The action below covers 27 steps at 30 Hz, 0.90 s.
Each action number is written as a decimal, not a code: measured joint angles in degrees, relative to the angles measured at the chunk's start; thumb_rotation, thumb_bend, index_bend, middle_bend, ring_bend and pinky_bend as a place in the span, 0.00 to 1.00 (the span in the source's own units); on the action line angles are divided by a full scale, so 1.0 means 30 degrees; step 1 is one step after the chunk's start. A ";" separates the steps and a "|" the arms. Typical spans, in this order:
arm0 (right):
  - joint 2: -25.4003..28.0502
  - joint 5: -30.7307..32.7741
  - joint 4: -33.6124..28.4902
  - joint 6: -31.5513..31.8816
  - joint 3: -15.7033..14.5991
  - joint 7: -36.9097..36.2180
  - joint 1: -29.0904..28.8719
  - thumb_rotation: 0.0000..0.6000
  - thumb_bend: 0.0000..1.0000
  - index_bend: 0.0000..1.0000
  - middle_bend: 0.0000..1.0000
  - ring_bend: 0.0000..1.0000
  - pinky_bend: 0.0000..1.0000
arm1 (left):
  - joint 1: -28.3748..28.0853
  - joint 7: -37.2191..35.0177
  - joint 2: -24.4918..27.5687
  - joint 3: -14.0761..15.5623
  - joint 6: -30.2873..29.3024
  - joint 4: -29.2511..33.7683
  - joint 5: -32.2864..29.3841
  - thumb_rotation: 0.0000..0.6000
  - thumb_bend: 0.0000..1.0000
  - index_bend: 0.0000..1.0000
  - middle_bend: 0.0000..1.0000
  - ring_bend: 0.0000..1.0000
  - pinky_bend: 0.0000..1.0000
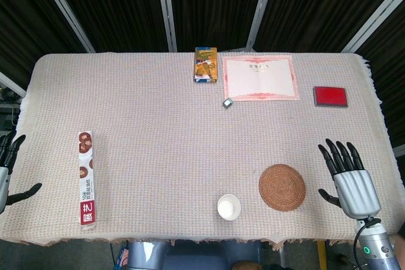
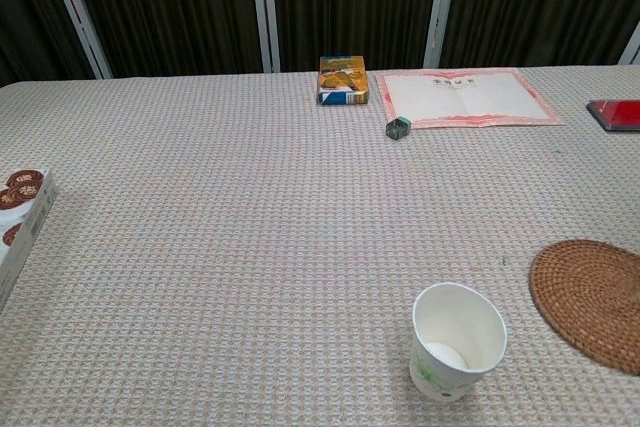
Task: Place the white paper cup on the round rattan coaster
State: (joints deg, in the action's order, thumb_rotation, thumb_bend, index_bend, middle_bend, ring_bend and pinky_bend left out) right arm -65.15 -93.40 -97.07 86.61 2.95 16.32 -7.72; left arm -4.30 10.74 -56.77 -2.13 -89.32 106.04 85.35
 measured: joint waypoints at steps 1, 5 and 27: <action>0.0004 0.0004 -0.0005 -0.0005 0.0001 -0.0004 0.0002 1.00 0.00 0.00 0.00 0.00 0.00 | 0.0003 0.0018 -0.0005 -0.0009 0.0011 -0.0008 0.0001 1.00 0.00 0.00 0.00 0.00 0.00; 0.0018 0.0028 -0.0018 -0.0077 -0.0009 -0.0016 -0.0009 1.00 0.00 0.00 0.00 0.00 0.00 | 0.0008 0.0056 -0.0022 -0.0028 0.0069 -0.0028 -0.0042 1.00 0.00 0.00 0.00 0.00 0.00; 0.0755 -0.3658 -0.1431 -0.8426 -0.2369 -0.1727 -0.4274 1.00 0.00 0.05 0.16 0.15 0.19 | -0.0690 0.2327 -0.0988 -0.0642 0.1134 -0.0253 -0.1416 1.00 0.00 0.00 0.00 0.00 0.00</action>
State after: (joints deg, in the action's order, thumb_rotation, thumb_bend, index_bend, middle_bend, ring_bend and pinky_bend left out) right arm -62.89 -104.38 -101.37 61.33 -4.16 11.14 -20.54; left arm -6.37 17.72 -59.73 -4.05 -85.92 105.29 81.11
